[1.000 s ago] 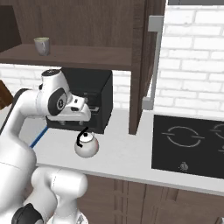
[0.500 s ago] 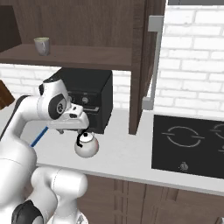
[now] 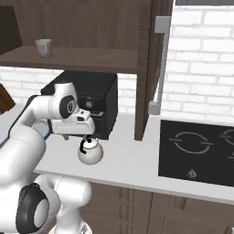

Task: Pick the kettle from the counter and place it on the tray. Then pick the mug from the cabinet and place it on the tray. Then close the cabinet doors.

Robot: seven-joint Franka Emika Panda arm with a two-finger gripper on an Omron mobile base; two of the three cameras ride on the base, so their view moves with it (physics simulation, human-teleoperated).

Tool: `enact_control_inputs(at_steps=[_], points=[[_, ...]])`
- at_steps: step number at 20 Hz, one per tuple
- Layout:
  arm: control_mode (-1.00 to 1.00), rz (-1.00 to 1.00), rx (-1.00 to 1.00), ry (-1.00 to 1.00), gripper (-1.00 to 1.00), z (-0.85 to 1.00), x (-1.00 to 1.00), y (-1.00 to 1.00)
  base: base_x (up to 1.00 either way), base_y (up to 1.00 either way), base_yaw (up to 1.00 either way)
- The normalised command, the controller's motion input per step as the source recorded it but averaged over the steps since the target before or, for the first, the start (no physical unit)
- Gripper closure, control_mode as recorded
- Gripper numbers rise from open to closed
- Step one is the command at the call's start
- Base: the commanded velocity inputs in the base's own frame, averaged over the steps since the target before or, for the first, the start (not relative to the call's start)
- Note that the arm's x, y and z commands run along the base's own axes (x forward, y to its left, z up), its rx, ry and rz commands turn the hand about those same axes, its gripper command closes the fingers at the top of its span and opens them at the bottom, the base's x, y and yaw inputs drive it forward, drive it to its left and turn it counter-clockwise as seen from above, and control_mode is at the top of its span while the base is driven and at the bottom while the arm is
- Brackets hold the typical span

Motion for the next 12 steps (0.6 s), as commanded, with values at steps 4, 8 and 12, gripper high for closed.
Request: enact_control_inputs(at_steps=[4, 8, 12], points=[[-1.00, -0.10, 0.02, 0.00, -1.00, -0.24, 0.14, 0.00, 0.00, 0.00, 0.00], [-1.00, -0.16, 0.03, 0.00, -1.00, -0.29, 0.10, 0.00, 0.00, 0.00, 0.00], [-1.00, -0.18, 0.02, 0.00, -1.00, -0.29, 0.09, 0.00, 0.00, 0.00, 0.00]])
